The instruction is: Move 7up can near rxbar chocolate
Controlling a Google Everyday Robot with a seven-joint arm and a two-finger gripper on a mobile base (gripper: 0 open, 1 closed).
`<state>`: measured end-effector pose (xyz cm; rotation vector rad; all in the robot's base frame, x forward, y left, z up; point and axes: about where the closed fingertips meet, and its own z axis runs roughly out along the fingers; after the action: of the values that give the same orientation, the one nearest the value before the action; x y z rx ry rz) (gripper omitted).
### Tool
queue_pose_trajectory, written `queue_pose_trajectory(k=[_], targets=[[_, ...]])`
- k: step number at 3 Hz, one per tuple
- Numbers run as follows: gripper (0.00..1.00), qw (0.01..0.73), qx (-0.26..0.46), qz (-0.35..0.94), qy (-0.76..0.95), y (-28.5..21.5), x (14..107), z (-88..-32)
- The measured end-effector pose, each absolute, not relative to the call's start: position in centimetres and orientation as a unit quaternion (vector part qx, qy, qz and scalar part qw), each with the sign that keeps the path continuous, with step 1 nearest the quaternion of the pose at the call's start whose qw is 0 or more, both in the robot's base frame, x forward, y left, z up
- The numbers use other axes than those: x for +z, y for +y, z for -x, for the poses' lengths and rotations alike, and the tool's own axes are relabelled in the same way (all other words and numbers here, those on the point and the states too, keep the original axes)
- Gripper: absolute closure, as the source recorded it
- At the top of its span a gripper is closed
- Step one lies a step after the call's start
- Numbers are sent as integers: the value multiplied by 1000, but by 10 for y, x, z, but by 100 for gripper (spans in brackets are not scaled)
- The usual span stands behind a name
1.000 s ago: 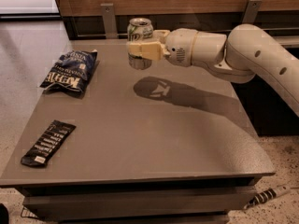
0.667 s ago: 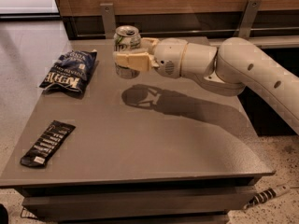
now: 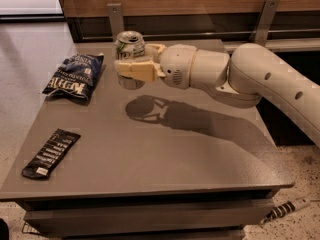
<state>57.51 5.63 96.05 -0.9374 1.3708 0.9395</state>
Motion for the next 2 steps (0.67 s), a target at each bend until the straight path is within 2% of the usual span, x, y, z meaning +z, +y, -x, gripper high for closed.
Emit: queue_pose_trajectory(k=[2], targets=[[100, 566, 399, 428, 581, 92, 952, -524]])
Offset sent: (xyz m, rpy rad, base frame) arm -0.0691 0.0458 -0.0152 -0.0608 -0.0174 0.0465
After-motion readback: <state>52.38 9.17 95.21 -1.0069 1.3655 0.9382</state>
